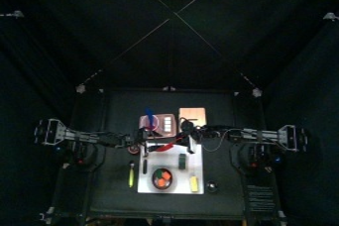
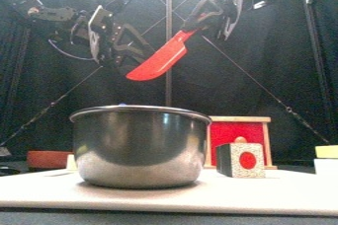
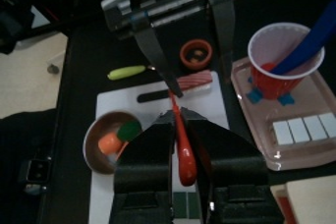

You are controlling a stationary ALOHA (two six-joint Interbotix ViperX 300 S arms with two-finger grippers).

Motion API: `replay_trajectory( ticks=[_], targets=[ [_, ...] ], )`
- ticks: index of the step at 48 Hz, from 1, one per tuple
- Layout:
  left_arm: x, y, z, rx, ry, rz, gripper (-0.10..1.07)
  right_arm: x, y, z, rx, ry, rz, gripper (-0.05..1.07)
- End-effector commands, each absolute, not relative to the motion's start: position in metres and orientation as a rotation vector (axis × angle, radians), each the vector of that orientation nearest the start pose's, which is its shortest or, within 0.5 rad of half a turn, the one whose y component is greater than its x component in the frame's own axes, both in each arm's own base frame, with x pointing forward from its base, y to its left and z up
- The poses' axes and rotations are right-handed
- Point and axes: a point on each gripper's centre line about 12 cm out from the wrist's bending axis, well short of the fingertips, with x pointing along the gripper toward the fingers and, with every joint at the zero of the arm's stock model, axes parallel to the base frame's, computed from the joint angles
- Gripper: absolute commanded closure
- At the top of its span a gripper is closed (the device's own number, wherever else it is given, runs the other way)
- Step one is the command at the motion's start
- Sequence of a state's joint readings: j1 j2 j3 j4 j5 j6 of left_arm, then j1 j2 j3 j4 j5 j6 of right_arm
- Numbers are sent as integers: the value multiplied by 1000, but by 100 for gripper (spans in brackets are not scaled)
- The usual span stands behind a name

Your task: Cut green sushi roll

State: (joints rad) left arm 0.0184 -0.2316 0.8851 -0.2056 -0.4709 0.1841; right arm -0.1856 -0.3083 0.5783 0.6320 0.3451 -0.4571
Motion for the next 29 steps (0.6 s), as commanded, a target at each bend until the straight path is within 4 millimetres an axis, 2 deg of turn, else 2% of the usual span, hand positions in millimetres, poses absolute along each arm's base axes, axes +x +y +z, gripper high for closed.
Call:
replay_trajectory(
  ticks=[1,9,15,29],
  targets=[
    [345,18,244,4,126,117,9,349,-42,295,261,517,-34,57],
    [347,13,242,2,131,106,9,346,-45,294,255,503,-56,57],
    [350,4,230,-16,166,86,9,345,-46,299,237,484,-61,57],
    [364,-4,214,-75,207,66,9,346,-46,303,214,472,-59,57]
  ],
)
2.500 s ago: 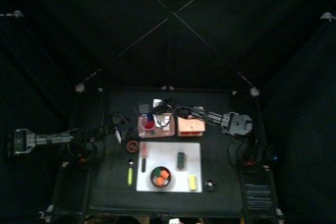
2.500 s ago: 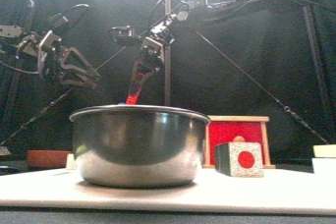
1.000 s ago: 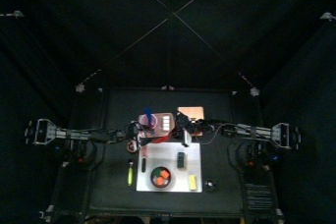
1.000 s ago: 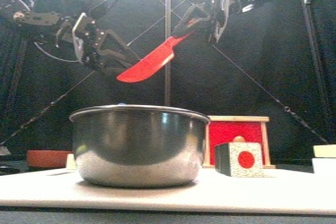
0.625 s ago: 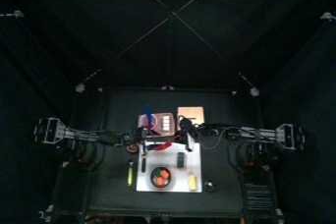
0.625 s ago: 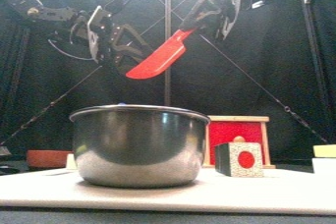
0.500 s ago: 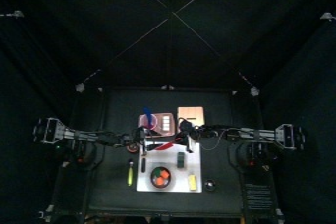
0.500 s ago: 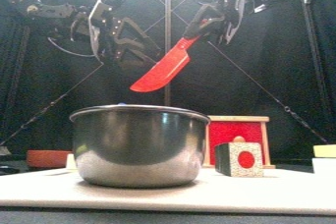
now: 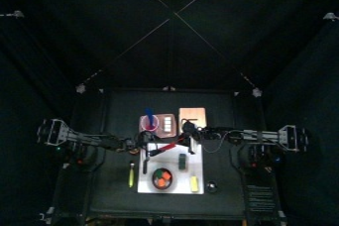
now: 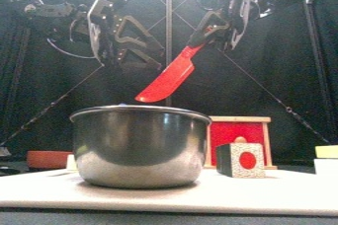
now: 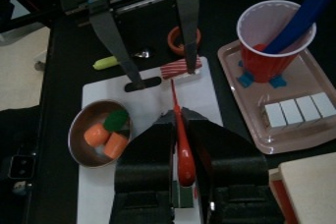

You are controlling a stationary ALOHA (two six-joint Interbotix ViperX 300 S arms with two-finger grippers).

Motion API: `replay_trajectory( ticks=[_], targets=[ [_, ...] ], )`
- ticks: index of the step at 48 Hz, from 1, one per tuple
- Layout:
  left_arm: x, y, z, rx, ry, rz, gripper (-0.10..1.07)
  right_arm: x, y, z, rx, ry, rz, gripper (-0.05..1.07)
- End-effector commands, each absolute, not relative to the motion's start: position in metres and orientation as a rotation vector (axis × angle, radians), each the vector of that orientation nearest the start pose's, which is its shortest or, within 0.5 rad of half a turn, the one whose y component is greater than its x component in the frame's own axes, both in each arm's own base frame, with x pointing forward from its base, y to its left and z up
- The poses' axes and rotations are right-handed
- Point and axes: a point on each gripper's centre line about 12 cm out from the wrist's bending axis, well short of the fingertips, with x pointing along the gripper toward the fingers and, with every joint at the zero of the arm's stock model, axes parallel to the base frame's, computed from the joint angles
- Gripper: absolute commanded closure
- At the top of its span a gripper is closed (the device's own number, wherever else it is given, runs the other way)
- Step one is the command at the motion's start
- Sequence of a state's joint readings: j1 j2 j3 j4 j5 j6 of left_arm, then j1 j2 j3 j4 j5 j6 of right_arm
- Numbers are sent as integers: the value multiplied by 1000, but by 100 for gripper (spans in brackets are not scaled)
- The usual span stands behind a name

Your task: Cut green sushi roll

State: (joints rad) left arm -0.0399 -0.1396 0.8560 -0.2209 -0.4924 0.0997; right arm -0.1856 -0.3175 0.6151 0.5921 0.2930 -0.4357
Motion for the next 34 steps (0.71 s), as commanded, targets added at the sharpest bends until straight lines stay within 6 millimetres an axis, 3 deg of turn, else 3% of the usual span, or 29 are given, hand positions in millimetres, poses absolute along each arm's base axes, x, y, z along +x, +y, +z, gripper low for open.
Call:
replay_trajectory(
  ticks=[1,22,28,34],
  targets=[
    [365,-3,214,-77,208,67,9,346,-45,304,213,469,-57,57],
    [359,0,195,-86,261,79,14,335,-38,314,209,435,-43,57],
    [357,0,194,-86,265,79,24,332,-37,313,210,427,-45,57],
    [358,1,194,-83,264,80,42,330,-35,309,218,437,-44,57]
  ],
)
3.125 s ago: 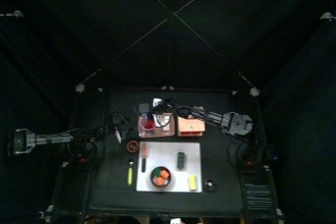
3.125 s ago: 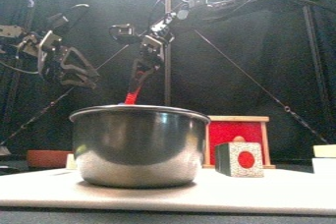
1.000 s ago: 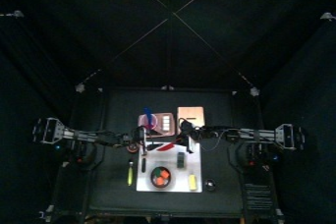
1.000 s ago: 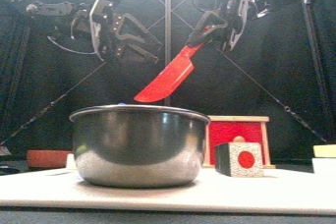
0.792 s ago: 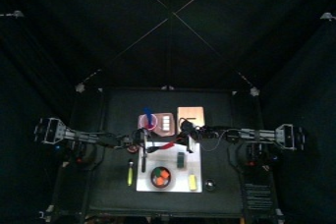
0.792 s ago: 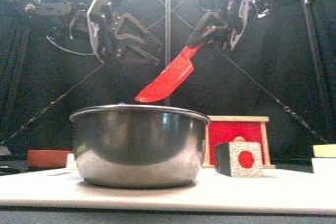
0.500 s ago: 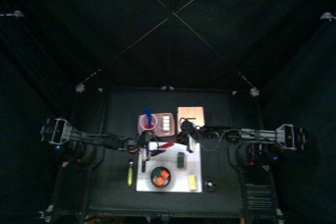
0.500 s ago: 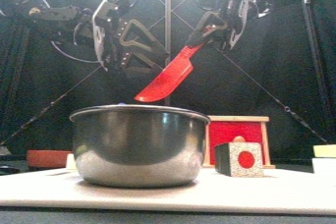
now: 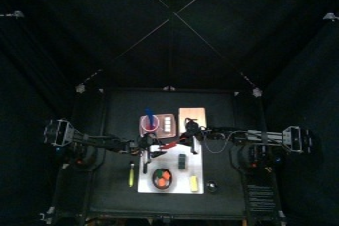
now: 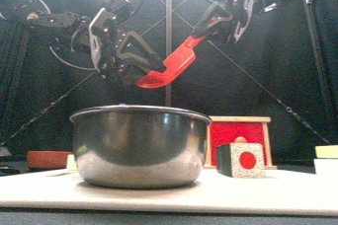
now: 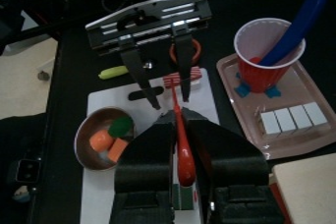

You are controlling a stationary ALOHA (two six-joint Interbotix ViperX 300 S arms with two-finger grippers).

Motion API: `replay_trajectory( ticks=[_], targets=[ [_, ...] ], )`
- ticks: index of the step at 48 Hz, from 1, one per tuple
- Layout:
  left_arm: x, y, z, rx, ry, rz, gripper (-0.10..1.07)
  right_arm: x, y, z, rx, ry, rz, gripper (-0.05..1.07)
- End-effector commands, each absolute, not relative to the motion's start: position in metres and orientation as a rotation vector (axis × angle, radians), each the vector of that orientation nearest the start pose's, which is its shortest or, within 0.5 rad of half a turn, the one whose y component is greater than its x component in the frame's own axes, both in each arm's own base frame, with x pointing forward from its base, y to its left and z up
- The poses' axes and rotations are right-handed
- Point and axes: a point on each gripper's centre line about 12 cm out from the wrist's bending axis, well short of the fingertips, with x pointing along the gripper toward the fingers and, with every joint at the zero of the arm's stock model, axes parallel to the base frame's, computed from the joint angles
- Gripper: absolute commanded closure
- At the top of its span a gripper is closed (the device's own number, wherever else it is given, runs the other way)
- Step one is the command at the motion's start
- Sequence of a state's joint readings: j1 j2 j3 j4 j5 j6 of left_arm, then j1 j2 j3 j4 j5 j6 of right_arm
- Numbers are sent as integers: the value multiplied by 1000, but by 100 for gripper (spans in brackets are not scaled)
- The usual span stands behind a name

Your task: Cut green sushi roll

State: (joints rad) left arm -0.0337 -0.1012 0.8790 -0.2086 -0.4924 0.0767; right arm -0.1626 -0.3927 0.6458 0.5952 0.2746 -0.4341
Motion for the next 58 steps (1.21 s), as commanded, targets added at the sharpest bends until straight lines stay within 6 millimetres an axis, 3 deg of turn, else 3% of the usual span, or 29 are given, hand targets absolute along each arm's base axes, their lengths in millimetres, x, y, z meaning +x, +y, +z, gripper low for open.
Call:
replay_trajectory(
  ticks=[1,9,21,29,43,58],
  targets=[
    [358,1,194,-82,264,80,45,329,-35,308,219,440,-43,57],
    [356,1,191,-80,272,80,59,327,-31,289,261,492,-43,57],
    [360,-1,197,-61,256,65,59,315,-19,255,374,589,-45,57],
    [368,-4,202,-24,239,37,59,303,-6,233,355,711,4,57],
    [390,-7,195,14,248,11,59,298,-3,221,355,775,20,54],
    [389,-8,193,24,254,4,59,297,-2,220,358,792,26,42]
  ],
)
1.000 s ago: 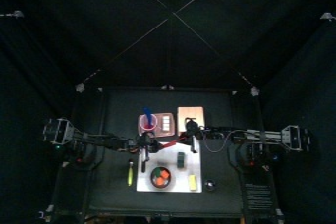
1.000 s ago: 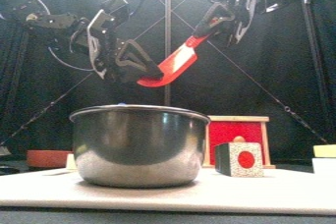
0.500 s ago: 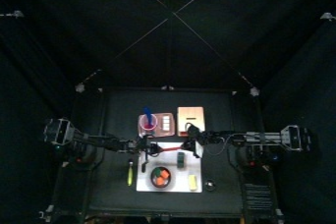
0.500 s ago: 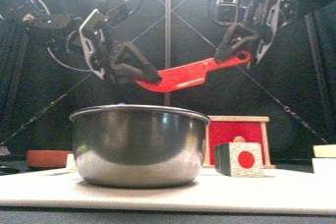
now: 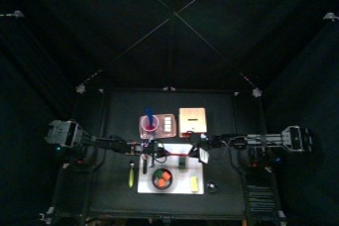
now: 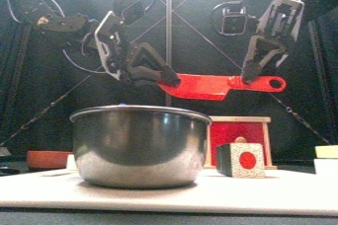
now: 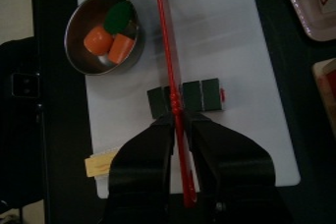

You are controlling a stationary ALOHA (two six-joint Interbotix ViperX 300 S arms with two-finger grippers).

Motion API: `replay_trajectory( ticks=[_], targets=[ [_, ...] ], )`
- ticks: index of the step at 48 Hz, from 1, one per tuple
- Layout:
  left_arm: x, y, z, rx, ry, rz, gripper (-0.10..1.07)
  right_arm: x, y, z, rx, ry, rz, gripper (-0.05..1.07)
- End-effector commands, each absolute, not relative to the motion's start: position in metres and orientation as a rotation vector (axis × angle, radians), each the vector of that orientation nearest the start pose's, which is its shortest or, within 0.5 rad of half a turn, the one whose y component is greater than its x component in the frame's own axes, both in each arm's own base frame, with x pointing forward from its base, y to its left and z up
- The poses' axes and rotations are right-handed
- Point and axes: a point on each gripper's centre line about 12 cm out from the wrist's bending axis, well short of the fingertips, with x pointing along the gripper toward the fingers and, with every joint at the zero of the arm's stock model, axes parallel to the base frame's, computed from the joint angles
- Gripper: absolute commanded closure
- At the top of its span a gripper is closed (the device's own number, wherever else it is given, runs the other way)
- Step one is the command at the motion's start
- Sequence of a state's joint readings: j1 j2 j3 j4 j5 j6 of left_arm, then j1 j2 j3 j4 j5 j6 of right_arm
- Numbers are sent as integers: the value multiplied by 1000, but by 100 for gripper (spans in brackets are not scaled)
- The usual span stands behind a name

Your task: Cut green sushi roll

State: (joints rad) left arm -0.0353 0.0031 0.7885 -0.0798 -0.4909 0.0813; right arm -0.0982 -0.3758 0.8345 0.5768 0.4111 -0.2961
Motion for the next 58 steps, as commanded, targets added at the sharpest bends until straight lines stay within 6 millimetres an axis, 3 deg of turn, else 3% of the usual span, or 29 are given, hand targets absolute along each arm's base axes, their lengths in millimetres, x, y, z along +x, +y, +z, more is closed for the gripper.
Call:
replay_trajectory(
  ticks=[1,26,35,42,58],
  targets=[
    [389,-8,193,24,253,4,59,297,-2,219,361,794,26,42],
    [387,-8,183,26,320,0,59,289,-5,222,388,838,38,44],
    [387,-8,178,28,346,-3,59,285,-4,217,391,861,43,55],
    [388,-10,167,71,395,-31,59,279,-3,204,397,899,38,66],
    [407,12,138,147,468,-34,59,260,-2,174,409,980,17,66]
  ],
)
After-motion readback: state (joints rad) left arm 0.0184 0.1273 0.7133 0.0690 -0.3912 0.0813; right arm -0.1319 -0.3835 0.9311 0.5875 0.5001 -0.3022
